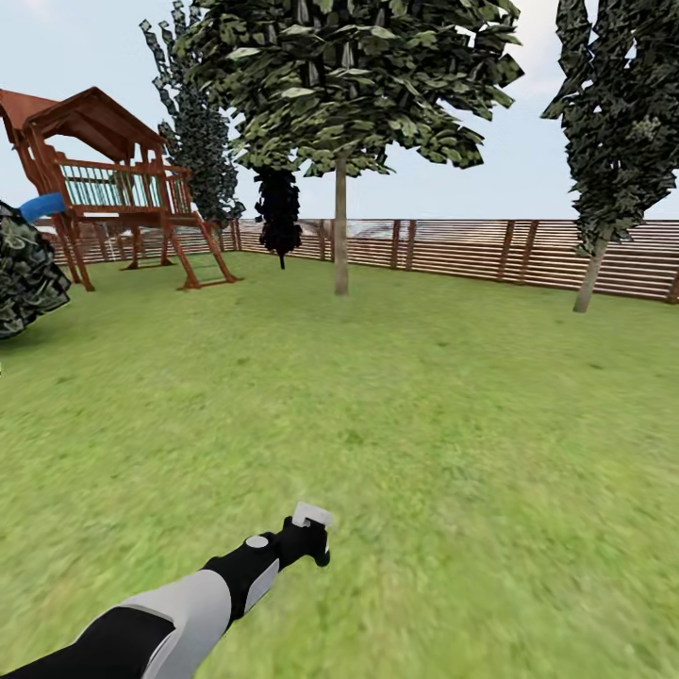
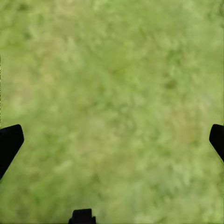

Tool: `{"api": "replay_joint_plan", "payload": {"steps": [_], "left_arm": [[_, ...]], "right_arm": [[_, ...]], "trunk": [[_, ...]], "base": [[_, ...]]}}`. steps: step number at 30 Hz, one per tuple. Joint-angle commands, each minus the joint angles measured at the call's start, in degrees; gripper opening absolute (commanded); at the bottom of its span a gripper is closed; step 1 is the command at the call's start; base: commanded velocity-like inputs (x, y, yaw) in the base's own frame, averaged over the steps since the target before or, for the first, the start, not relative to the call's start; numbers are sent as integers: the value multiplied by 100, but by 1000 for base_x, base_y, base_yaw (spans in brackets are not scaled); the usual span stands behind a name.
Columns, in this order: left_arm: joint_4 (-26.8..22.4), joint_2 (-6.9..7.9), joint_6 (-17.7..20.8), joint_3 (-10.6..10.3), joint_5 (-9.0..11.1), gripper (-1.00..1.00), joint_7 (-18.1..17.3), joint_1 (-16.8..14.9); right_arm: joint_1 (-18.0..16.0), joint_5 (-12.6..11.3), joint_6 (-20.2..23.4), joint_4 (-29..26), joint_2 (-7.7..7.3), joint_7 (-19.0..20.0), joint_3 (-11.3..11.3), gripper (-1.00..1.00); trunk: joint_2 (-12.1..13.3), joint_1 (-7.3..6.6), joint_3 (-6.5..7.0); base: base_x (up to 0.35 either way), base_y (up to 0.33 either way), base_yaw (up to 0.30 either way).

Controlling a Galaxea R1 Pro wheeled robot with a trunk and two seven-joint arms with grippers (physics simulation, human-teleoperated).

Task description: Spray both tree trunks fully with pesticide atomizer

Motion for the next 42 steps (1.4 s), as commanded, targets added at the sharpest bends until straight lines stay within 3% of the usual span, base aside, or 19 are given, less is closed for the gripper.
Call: {"api": "replay_joint_plan", "payload": {"steps": [1,14,35,42], "left_arm": [[7,0,-31,-27,-3,-100,0,-7],[7,0,-31,-25,-4,-100,0,-7],[7,0,-30,-27,-3,-100,0,-7],[7,0,-31,-27,-3,-100,0,-7]], "right_arm": [[-10,34,-42,25,-1,-17,-27,100],[-10,34,-43,25,-1,-17,-27,100],[24,34,-43,25,-1,-17,-27,100],[25,34,-45,25,-1,-17,-27,100]], "trunk": [[-4,8,-7],[-4,8,-7],[-4,8,-7],[-4,8,-7]], "base": [[700,0,100],[700,0,14],[350,64,0],[700,78,0]]}}
